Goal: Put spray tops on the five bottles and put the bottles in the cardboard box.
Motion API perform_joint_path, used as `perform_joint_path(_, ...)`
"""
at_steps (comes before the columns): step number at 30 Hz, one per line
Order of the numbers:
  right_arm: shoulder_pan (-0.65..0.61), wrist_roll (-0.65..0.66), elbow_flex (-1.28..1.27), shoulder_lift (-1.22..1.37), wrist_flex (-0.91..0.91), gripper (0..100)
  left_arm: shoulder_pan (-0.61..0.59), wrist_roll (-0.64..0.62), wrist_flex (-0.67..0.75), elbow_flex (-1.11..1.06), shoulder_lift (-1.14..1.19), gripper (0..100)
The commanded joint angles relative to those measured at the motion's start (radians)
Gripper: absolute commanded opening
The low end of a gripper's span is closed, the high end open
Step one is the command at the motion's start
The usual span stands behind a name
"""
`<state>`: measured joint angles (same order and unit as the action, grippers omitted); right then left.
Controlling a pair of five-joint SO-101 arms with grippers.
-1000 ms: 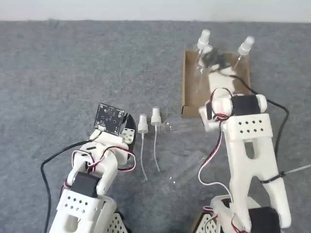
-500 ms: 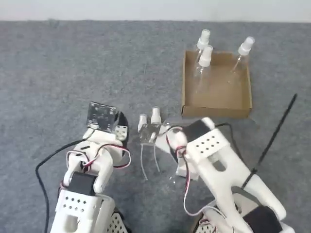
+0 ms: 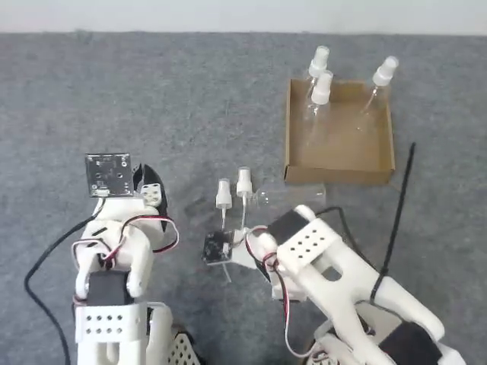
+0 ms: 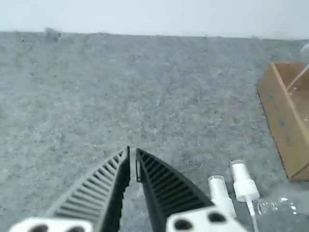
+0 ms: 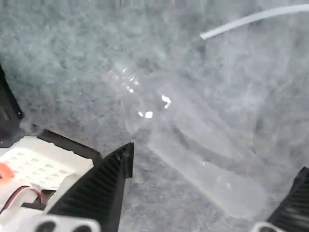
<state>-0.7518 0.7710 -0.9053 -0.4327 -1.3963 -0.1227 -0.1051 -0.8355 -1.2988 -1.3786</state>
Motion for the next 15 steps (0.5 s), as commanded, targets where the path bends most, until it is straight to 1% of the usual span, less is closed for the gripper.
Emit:
perform_joint_path(1, -0.005, 0.006, -0.078, -0.051, 0.104, 41.7, -0.005, -0.014, -0.003, 0.054, -0.014, 1)
perform_joint_path(6, -0.005, -0.069, -0.147, -0.061, 0.220, 41.5, -0.002, -0.014, -0.003, 0.050, -0.014, 1)
perform_joint_path(8, -0.005, -0.112, -0.149, -0.062, 0.246, 39.2, -0.002, -0.015, -0.003, 0.048, -0.014, 1)
perform_joint_path(13, -0.005, -0.222, -0.149, -0.062, 0.337, 20.3, 0.000, -0.018, -0.003, 0.048, -0.014, 1)
perform_joint_path(15, -0.005, -0.238, -0.149, -0.062, 0.343, 14.3, 0.000, -0.020, -0.002, 0.048, -0.014, 1)
